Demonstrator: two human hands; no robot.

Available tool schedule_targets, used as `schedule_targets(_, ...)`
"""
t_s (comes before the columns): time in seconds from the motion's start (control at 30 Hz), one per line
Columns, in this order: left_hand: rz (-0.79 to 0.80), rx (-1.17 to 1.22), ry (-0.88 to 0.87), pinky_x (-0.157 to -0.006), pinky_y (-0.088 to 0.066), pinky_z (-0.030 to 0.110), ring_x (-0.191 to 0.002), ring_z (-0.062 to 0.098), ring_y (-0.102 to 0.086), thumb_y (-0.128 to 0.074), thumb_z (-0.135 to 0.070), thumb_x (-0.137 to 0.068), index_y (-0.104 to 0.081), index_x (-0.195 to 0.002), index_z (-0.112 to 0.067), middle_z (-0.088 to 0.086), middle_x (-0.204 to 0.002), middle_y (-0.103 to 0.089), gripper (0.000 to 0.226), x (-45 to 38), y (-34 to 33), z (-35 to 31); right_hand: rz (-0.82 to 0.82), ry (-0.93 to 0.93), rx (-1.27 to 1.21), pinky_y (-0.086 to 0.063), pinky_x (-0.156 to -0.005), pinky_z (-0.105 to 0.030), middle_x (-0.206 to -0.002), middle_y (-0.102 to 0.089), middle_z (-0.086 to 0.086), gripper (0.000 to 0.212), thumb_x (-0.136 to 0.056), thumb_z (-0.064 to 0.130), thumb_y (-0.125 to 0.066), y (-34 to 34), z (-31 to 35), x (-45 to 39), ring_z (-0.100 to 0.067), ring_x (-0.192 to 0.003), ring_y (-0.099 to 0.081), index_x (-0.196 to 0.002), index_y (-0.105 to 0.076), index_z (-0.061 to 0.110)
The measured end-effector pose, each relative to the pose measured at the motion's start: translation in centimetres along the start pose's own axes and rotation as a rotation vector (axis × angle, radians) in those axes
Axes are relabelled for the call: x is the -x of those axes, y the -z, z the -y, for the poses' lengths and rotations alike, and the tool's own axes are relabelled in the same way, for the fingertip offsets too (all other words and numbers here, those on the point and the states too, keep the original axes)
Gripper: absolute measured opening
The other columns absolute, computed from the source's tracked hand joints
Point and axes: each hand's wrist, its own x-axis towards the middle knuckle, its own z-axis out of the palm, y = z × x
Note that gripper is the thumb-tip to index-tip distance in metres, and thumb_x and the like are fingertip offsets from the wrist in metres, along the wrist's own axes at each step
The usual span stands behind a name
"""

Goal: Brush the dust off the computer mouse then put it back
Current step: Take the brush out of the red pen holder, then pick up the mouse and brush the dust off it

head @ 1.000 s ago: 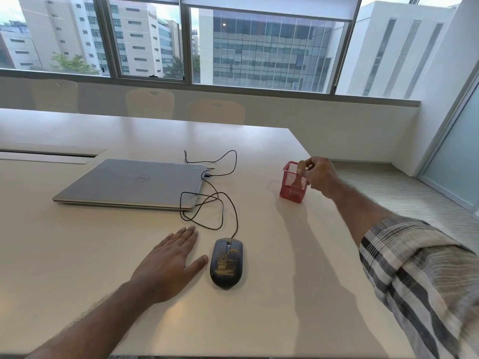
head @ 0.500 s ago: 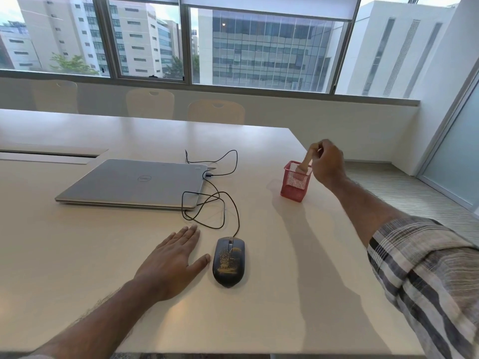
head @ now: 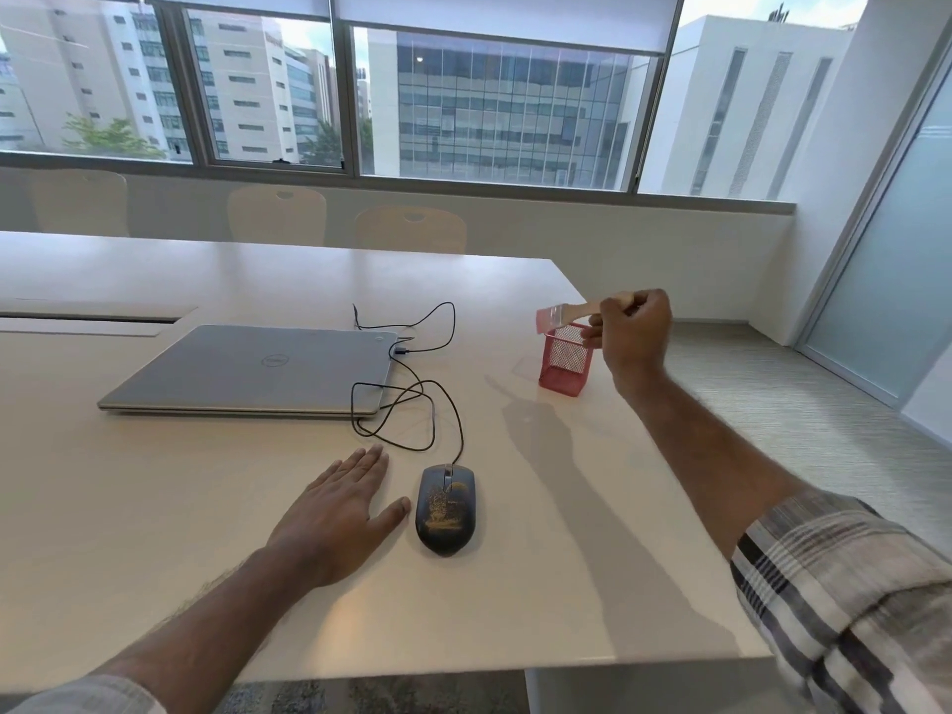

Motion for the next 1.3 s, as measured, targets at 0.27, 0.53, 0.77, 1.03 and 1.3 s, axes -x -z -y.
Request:
schedule_targets(0.27, 0.007, 0.011, 0.007, -0.121, 0.004, 0.024, -0.157, 0.006, 0.005, -0.023, -0.068, -0.101, 0.001, -0.162, -0.022, -0.006, -0.172, 0.003, 0.080, 0.3, 0.4, -0.4, 0.033, -0.320, -0.247, -0.059, -0.046, -0.035, -0.076, -0.066, -0.027, 0.008, -0.094, -0.002, -0.049, 1.7, 0.2, 6.1, -0.029, -0.046, -0.065, -0.097, -0.057, -0.002)
schedule_targets(0.53, -0.084, 0.155, -0.005, -0.124, -0.015, 0.029, -0.156, 0.012, -0.022, -0.040, -0.041, -0.105, -0.023, -0.162, -0.019, 0.000, -0.170, -0.025, 0.064, 1.3, 1.2, -1.0, 0.131, -0.594, -0.518, -0.062, -0.054, -0.030, -0.079, -0.063, -0.026, 0.016, -0.089, -0.016, -0.058, 3.3, -0.3, 12.6, -0.026, -0.053, -0.070, -0.099, -0.056, -0.004)
schedule_targets(0.77, -0.114, 0.532, -0.061, -0.111, -0.037, 0.033, -0.138, 0.015, -0.044, -0.065, -0.050, -0.079, -0.048, -0.149, -0.029, -0.002, -0.154, -0.049, 0.076, 2.8, 2.5, -0.8, 0.154, -0.781, -0.468, -0.063, -0.067, -0.033, -0.092, -0.067, -0.024, 0.026, -0.090, -0.016, -0.057, 3.8, -1.2, 16.3, -0.033, -0.078, -0.068, -0.113, -0.059, -0.005)
schedule_targets(1.03, 0.111, 0.303, -0.091, -0.124, -0.020, 0.042, -0.155, 0.021, -0.016, -0.072, -0.091, -0.046, -0.011, -0.163, -0.027, -0.003, -0.170, -0.017, 0.146, 1.2, 2.9, -3.7, 0.211, -0.850, -0.284, -0.058, -0.065, -0.039, -0.087, -0.067, -0.022, 0.015, -0.098, 0.003, -0.057, 3.2, -0.8, 18.2, -0.034, -0.075, -0.068, -0.109, -0.061, -0.006)
schedule_targets(1.3, 0.176, 0.322, -0.022, -0.124, -0.019, 0.037, -0.151, 0.023, -0.019, -0.090, -0.059, -0.064, -0.019, -0.161, -0.017, 0.003, -0.165, -0.024, 0.128, 0.3, 3.6, -5.0, 0.341, -0.841, -0.062, -0.048, -0.054, -0.027, -0.099, -0.074, -0.018, 0.018, -0.107, 0.021, -0.041, 2.1, -0.3, 20.2, -0.022, -0.073, -0.067, -0.104, -0.055, 0.010)
